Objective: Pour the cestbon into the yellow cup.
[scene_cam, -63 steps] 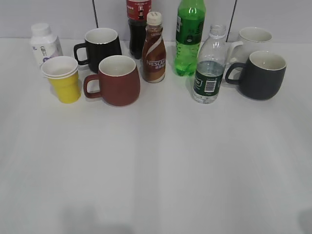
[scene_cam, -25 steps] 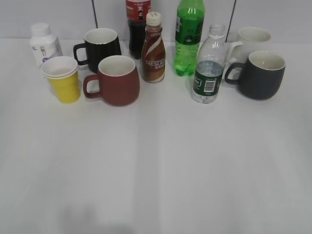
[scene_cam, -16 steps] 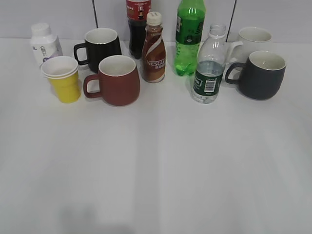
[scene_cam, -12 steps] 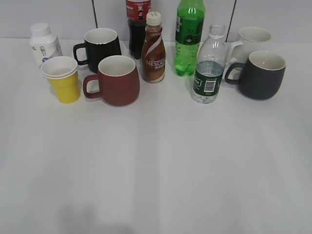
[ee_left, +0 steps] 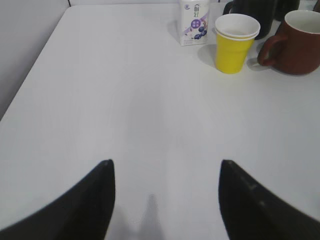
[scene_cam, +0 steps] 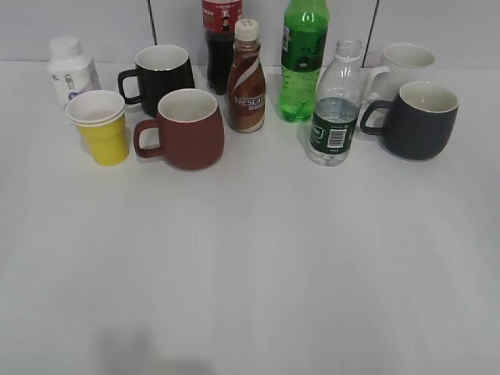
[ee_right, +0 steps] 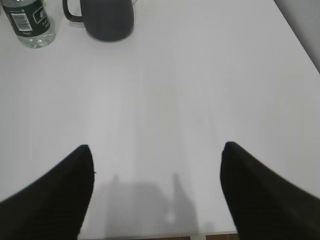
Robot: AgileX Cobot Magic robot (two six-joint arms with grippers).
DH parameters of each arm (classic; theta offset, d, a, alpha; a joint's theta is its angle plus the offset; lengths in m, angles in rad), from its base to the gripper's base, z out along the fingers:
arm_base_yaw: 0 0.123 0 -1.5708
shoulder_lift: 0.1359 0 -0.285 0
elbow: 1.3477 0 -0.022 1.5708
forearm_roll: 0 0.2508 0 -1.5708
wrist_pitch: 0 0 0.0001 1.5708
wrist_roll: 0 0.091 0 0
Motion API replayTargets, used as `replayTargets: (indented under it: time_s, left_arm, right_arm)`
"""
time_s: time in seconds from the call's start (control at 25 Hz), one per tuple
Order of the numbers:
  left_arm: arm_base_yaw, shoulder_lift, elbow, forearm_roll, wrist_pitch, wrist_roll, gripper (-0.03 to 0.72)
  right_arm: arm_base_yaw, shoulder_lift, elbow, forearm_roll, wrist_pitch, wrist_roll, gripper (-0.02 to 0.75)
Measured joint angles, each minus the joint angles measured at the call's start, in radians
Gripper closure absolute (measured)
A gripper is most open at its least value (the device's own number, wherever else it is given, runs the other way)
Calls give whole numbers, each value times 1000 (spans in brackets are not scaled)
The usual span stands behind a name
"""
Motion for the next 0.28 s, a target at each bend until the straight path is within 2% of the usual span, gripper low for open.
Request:
replayTargets:
  time_s: [0.28]
  left_arm:
    - [0,0,0,0,0,0,193]
  right_arm:
    - [0,0,0,0,0,0,146]
